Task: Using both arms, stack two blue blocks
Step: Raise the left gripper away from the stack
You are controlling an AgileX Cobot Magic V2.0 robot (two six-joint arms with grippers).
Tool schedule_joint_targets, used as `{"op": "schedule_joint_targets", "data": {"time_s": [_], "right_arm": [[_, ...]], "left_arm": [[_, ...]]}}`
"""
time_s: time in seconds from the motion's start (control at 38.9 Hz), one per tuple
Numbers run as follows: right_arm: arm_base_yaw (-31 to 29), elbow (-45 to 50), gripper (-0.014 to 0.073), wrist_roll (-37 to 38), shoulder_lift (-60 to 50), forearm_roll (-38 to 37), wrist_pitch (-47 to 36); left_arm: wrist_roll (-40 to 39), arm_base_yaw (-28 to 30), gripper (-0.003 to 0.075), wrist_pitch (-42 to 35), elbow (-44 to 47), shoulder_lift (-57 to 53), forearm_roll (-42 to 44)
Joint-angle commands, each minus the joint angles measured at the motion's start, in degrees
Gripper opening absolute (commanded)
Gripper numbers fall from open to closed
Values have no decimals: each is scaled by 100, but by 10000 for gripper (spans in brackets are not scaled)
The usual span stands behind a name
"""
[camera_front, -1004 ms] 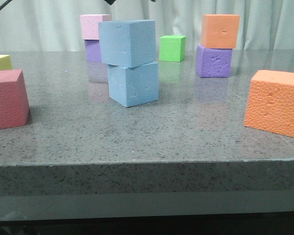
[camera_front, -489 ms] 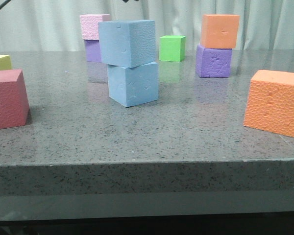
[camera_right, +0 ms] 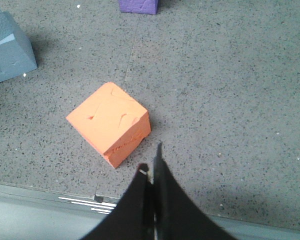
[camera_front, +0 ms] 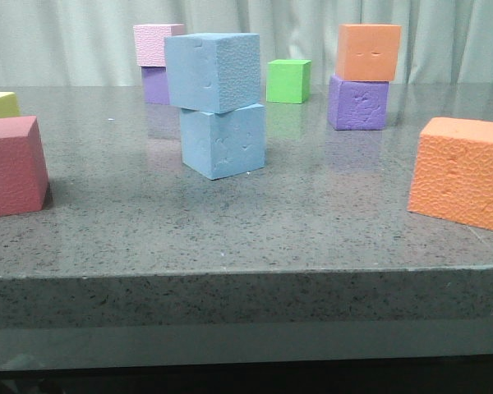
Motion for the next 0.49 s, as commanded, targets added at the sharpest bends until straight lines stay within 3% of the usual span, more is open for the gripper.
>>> {"op": "schedule_joint_targets", "data": {"time_s": [0.0, 0.23, 0.46], "right_arm": [[-40, -149, -59, -65, 15, 43, -360], [-40, -149, -59, -65, 15, 43, -360], [-40, -149, -59, -65, 15, 43, -355]], "left_arm": [[21, -58, -20, -1180, 793, -1007, -139], [-16, -58, -20, -2669, 3078, -3025, -152], [-16, -58, -20, -3013, 4615, -4811, -241]]}}
